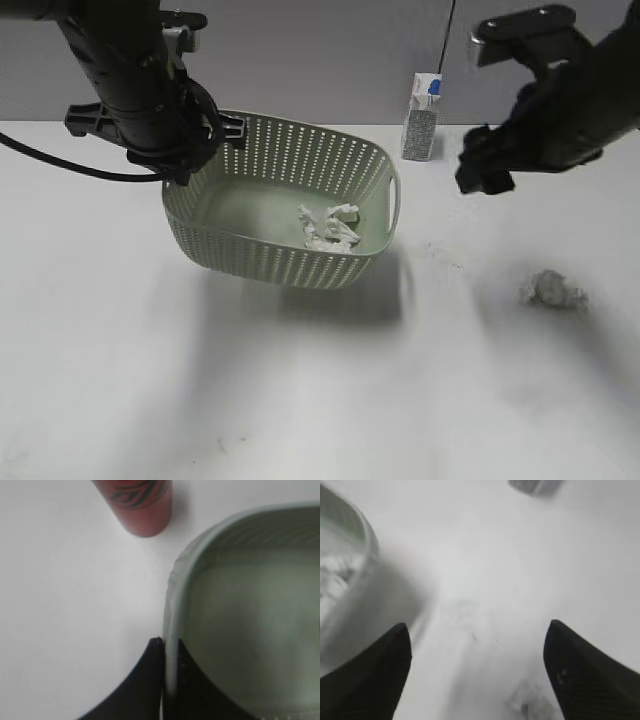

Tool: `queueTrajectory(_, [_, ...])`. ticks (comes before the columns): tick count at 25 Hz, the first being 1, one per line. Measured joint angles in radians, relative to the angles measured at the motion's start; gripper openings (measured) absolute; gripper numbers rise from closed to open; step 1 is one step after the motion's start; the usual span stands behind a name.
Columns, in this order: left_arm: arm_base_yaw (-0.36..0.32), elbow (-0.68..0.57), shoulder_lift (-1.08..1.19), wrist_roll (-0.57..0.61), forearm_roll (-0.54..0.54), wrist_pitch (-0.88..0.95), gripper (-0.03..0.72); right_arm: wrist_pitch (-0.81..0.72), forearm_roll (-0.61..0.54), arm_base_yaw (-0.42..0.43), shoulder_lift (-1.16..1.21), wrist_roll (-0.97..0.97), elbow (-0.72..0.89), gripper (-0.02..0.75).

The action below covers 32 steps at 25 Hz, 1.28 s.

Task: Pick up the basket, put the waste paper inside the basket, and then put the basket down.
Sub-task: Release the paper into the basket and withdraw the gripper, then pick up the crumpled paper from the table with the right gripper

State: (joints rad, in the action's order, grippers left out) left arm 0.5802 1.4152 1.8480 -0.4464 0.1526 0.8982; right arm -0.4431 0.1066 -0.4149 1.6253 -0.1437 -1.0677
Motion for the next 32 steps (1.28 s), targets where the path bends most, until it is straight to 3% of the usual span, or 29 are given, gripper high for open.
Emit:
queueTrajectory(3, [0.0, 0.0, 0.0, 0.0, 0.0, 0.0, 0.0, -0.13, -0.202, 0.127, 0.013, 0.245, -0.001, 0.618])
queueTrajectory(8, [0.0, 0.0, 0.0, 0.0, -0.002, 0.0, 0.0, -0.187, -0.241, 0.252, 0.091, 0.331, -0.003, 0.604])
queueTrajectory(22, [0.0, 0.0, 0.0, 0.0, -0.004, -0.005, 0.0, -0.215, -0.195, 0.262, 0.342, 0.347, -0.003, 0.573])
queueTrajectory(24, [0.0, 0.0, 0.0, 0.0, -0.004, -0.005, 0.0, -0.211, -0.195, 0.262, 0.342, 0.346, -0.003, 0.512])
queueTrajectory(26, [0.0, 0.0, 0.0, 0.0, -0.004, -0.005, 0.0, -0.21, -0.195, 0.262, 0.342, 0.339, -0.003, 0.398])
queueTrajectory(29, [0.0, 0.0, 0.0, 0.0, -0.004, -0.005, 0.0, -0.209, -0.195, 0.262, 0.342, 0.327, -0.003, 0.131])
queueTrajectory(32, [0.0, 0.0, 0.0, 0.0, -0.004, -0.005, 0.0, -0.181, -0.199, 0.262, 0.32, 0.311, -0.003, 0.064])
